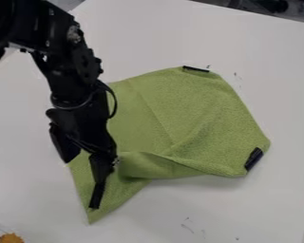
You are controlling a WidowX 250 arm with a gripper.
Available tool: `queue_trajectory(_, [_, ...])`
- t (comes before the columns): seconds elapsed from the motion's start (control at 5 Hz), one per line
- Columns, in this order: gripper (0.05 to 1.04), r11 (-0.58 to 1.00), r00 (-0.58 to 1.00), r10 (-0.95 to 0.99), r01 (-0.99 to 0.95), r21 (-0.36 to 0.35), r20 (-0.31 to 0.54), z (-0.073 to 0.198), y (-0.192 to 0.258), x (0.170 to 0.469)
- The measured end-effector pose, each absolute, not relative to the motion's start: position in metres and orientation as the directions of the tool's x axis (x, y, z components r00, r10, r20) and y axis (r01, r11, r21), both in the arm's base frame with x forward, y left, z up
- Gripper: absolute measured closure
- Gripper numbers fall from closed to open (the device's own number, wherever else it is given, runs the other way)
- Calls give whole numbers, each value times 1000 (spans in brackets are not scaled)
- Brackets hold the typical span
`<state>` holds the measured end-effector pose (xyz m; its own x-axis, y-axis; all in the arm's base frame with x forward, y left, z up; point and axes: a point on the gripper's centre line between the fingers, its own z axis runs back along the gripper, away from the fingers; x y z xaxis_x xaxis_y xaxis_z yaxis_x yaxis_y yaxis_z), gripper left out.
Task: Fold the cloth from bottom to top
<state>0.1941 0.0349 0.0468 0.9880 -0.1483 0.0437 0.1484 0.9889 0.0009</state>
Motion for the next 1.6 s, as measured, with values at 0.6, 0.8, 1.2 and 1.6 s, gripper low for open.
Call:
queue_trajectory(0.6, [131,977,984,-181,180,-118,0,15,16,211])
queue_trajectory(0.8, [413,974,982,-190,188,-126,-3,10,15,214])
queue_trajectory(1.2, [910,983,986,-166,163,-87,-31,23,9,210])
queue_trajectory(1.6, [1003,984,982,-177,177,5,-67,50,-4,215])
